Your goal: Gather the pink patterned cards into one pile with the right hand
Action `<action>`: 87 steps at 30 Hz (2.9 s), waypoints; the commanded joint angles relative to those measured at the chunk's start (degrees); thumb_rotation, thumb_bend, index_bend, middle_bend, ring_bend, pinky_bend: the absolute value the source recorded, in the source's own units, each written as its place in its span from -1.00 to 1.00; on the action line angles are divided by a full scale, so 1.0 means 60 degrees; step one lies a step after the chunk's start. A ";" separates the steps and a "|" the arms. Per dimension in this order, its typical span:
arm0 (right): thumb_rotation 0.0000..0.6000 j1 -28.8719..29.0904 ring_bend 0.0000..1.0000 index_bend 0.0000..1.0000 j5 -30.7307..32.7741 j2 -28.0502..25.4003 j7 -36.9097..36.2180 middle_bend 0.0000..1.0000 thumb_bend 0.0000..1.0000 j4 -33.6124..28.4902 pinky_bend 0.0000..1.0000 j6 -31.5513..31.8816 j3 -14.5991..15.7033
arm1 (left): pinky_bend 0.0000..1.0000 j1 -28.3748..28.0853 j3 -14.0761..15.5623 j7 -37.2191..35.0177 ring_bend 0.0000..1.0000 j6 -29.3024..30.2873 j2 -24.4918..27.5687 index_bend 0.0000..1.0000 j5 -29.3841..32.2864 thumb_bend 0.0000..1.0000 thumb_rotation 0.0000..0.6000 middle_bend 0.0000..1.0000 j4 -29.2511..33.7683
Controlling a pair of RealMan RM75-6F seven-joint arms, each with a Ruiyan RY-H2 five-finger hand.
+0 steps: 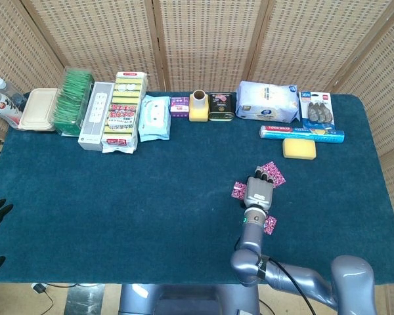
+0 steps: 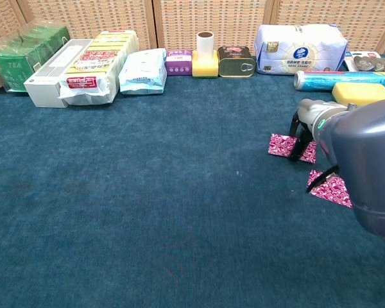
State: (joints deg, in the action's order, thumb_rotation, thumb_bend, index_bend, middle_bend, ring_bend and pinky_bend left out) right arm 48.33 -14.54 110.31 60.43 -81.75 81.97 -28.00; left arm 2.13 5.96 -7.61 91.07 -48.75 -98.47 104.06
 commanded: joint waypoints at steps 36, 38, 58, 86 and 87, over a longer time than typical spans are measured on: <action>1.00 -0.1093 -1.00 -0.26 -0.0500 -0.1732 -0.0404 -0.92 -0.27 -0.3205 -0.83 0.1267 0.0724 | -0.92 -0.0036 0.0075 -0.0128 -1.00 -0.0028 0.0063 -1.00 -0.0164 -0.85 1.00 -1.00 -0.0043; 1.00 -0.1172 -1.00 -0.26 -0.0542 -0.1764 -0.0524 -0.92 -0.27 -0.3289 -0.84 0.1335 0.0750 | -0.92 -0.0038 0.0086 -0.0147 -1.00 -0.0026 0.0065 -1.00 -0.0192 -0.85 1.00 -1.00 -0.0060; 1.00 -0.1907 -1.00 -0.23 -0.0913 -0.1724 -0.1217 -0.90 -0.27 -0.4088 -0.84 0.2372 0.1204 | -0.92 -0.0049 0.0116 -0.0421 -1.00 0.0016 0.0158 -1.00 -0.0212 -0.85 1.00 -1.00 -0.0122; 1.00 -0.2499 -1.00 -0.23 -0.1253 -0.1668 -0.0955 -0.89 -0.26 -0.4689 -0.84 0.2779 0.1911 | -0.92 -0.0033 0.0149 -0.0451 -1.00 0.0061 0.0170 -1.00 -0.0263 -0.85 1.00 -1.00 -0.0150; 1.00 -0.2493 -1.00 -0.23 -0.1226 -0.1625 -0.0929 -0.89 -0.26 -0.4651 -0.84 0.2738 0.1911 | -0.92 -0.0029 0.0149 -0.0455 -1.00 0.0069 0.0169 -1.00 -0.0263 -0.85 1.00 -1.00 -0.0155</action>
State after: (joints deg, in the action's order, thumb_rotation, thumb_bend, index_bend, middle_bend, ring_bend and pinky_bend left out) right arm 33.41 -22.05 100.40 54.70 -109.79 98.58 -16.57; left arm 1.95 6.85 -10.35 91.48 -47.74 -100.05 103.12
